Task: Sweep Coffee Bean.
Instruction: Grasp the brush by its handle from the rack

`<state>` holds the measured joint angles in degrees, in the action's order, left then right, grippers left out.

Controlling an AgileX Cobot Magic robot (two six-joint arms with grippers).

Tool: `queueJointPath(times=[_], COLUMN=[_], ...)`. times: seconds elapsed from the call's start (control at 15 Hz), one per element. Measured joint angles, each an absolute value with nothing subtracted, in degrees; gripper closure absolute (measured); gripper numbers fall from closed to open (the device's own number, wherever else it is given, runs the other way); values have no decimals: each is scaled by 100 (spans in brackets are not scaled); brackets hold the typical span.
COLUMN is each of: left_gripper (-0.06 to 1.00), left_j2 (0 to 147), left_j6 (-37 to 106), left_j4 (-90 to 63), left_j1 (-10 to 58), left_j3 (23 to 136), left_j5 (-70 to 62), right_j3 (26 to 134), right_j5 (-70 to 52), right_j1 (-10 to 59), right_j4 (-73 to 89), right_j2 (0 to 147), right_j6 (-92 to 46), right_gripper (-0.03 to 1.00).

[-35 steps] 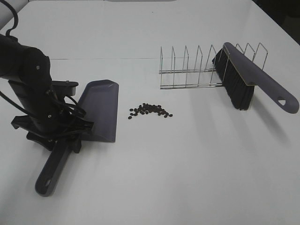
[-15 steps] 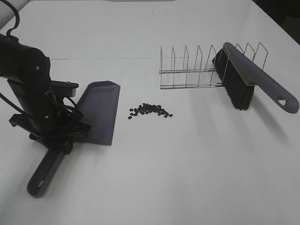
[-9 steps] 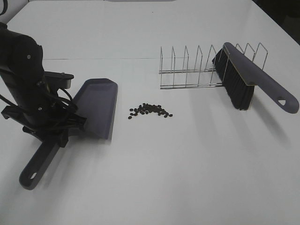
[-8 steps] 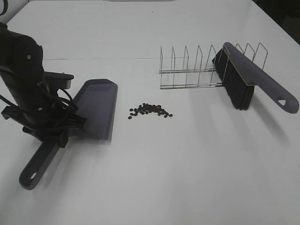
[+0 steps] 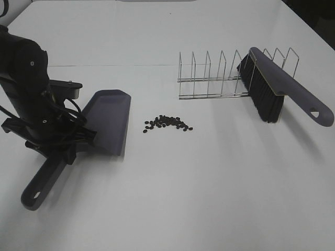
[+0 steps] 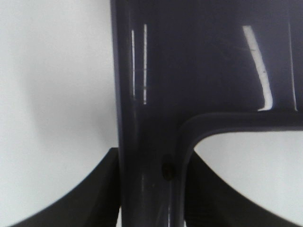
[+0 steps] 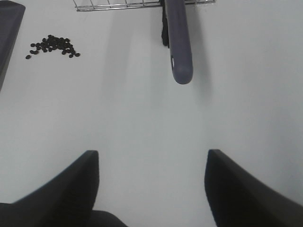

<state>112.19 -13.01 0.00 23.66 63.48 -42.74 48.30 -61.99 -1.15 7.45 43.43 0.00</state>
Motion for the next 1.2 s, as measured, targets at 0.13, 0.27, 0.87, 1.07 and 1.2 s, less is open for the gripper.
queueJointPath(times=[0.13,0.27,0.87,1.07,1.2], left_gripper=[63,63,63,63,63], left_j2=[11219,11219,11219,11219,11219], left_j6=[-1301,-1301,-1238,-1232,-1215], left_j4=[0,0,0,0,0], left_j1=[2366,2366,2366,2366,2366], left_j3=[6348,6348,6348,6348,6348], left_j5=[-4274,-4274,-4274,-4274,-4274], right_j3=[5082,5414,8262,9316,9786], right_j5=[-6079,-6148,-6933,-6967,-6967], right_j1=[-115,-115,-115,-115,-115], right_j4=[865,854,590,710,710], right_j2=[4939,5523,9345,10537,11087], right_j6=[0,0,-223,-424,-504], right_gripper=[38,19,2,2,2])
